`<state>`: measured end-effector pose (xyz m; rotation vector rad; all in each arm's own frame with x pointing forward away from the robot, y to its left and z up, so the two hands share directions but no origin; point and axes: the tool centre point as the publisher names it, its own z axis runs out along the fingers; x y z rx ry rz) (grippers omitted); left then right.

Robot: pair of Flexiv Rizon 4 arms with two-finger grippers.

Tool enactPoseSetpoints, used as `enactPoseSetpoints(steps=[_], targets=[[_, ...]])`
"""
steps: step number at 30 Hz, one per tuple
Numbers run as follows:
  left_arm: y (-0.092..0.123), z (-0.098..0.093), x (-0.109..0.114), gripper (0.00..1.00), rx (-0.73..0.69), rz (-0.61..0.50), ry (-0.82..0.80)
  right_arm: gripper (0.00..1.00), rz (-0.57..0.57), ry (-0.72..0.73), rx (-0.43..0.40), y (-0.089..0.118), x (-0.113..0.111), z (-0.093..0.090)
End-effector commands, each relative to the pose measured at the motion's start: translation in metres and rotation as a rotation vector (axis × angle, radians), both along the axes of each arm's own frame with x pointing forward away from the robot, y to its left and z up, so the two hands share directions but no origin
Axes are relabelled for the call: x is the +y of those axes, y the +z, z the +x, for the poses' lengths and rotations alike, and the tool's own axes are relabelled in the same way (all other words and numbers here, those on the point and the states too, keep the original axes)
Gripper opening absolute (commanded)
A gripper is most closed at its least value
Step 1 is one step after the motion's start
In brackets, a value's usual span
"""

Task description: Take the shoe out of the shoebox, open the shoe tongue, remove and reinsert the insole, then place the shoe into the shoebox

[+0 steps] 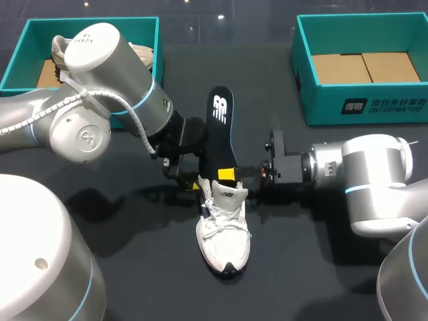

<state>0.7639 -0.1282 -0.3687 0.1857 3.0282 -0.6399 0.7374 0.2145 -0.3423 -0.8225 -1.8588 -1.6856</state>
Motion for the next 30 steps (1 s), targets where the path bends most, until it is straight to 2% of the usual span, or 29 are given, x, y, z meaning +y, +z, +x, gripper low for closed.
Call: enactPoseSetpoints(steps=[1,21,30], targets=[[0.0,0.0,0.0,1.0,-0.001,0.001,-0.001,0.32,-0.001,0.001,-0.006,-0.002,0.003,0.002],[0.0,0.0,0.0,1.0,-0.001,0.001,-0.001,0.31,-0.016,0.015,-0.043,0.008,0.006,0.009],[0.0,0.0,0.0,1.0,-0.001,0.001,-0.001,0.31,-0.002,0.03,-0.053,0.014,0.001,0.02]])
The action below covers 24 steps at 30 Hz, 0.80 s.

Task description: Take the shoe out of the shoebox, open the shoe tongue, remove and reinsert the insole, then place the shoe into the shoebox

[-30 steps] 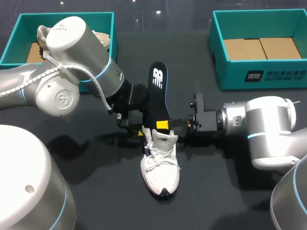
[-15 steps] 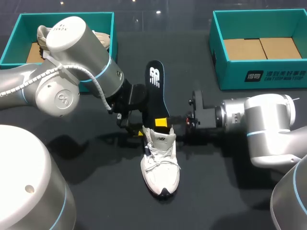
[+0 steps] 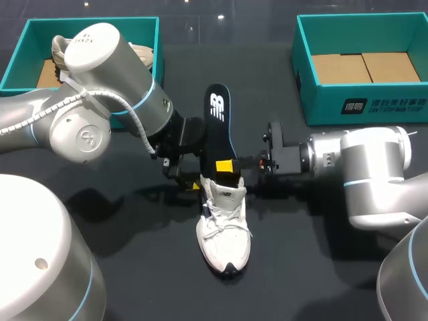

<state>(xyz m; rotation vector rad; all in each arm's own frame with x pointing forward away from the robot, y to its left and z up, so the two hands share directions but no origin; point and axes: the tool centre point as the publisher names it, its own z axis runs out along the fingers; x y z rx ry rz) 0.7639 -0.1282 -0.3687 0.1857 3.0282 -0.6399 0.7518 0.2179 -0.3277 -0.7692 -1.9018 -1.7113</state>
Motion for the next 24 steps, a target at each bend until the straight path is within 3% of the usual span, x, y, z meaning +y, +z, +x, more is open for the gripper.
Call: enactPoseSetpoints(steps=[1,20,23,24], targets=[[0.0,0.0,0.0,1.0,-0.001,0.001,-0.001,0.31,0.005,0.016,0.002,0.0,-0.004,0.008],[0.0,0.0,0.0,1.0,-0.001,0.001,-0.001,0.28,0.009,0.032,0.024,0.006,0.001,0.025],[0.0,0.0,0.0,1.0,-0.001,0.001,-0.001,0.2,0.009,0.032,0.027,0.005,0.001,0.025],[0.0,0.0,0.0,1.0,-0.001,0.001,-0.001,0.04,0.009,0.031,0.028,0.004,0.001,0.025]])
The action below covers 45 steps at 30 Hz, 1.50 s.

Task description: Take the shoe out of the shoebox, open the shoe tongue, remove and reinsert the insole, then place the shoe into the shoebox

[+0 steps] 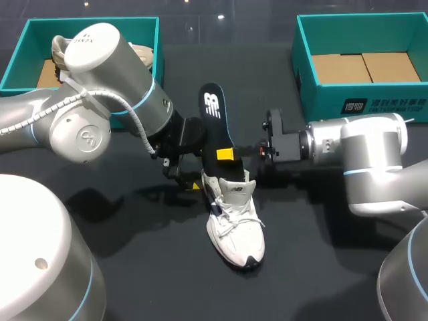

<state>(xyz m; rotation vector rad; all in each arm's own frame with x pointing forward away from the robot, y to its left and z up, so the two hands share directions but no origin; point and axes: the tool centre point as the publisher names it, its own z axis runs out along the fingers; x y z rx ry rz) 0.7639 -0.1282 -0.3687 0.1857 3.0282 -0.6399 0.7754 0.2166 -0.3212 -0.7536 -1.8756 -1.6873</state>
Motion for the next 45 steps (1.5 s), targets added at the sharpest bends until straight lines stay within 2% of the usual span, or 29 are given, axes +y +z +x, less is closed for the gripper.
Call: enactPoseSetpoints(steps=[1,10,22,29,36,37,39,40,45], targets=[[0.0,0.0,0.0,1.0,-0.001,0.001,-0.001,0.0,-0.004,0.002,0.004,-0.002,0.003,0.001],[0.0,0.0,0.0,1.0,-0.001,0.001,-0.001,0.0,-0.001,-0.009,0.041,-0.01,-0.003,-0.008],[0.0,0.0,0.0,1.0,-0.001,0.001,-0.001,0.0,0.029,-0.074,0.095,-0.026,-0.011,-0.037],[0.0,0.0,0.0,1.0,-0.001,0.001,-0.001,0.0,0.04,-0.11,0.121,-0.032,-0.012,-0.047],[0.0,0.0,0.0,1.0,-0.001,0.001,-0.001,0.0,0.035,-0.102,0.1,-0.029,-0.008,-0.055],[0.0,0.0,0.0,1.0,-0.001,0.001,-0.001,0.06,0.031,-0.095,0.094,-0.028,-0.007,-0.055],[0.0,0.0,0.0,1.0,-0.001,0.001,-0.001,0.29,0.02,-0.081,0.078,-0.02,-0.004,-0.052],[0.0,0.0,0.0,1.0,-0.001,0.001,-0.001,0.35,0.015,-0.076,0.075,-0.018,-0.003,-0.051],[0.0,0.0,0.0,1.0,-0.001,0.001,-0.001,0.37,-0.016,-0.05,0.051,-0.012,0.0,-0.047]])
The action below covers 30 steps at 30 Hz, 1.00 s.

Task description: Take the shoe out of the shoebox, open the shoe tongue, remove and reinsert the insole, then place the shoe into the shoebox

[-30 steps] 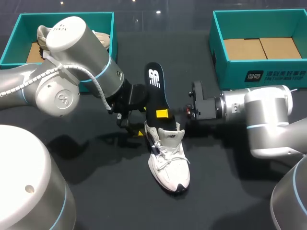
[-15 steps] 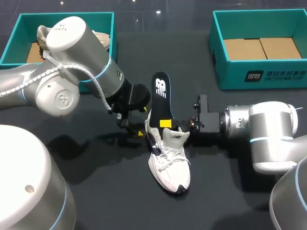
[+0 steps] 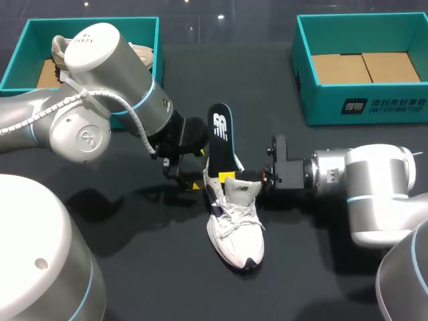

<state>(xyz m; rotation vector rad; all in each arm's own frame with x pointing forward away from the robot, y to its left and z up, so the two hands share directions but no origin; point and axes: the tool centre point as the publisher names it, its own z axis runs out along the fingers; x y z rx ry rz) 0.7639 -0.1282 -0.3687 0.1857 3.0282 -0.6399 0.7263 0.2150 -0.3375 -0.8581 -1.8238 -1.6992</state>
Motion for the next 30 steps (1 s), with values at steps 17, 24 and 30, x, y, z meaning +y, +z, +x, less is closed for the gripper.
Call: enactPoseSetpoints(steps=[17,24,30], targets=[[0.0,0.0,0.0,1.0,-0.001,0.001,-0.001,0.36,-0.066,0.081,-0.024,0.017,0.002,0.023],[0.0,0.0,0.0,1.0,-0.001,0.001,-0.001,0.0,-0.038,0.172,0.017,0.02,0.005,0.037],[0.0,0.0,0.0,1.0,-0.001,0.001,-0.001,0.0,0.007,0.225,0.08,0.005,0.004,0.04]])
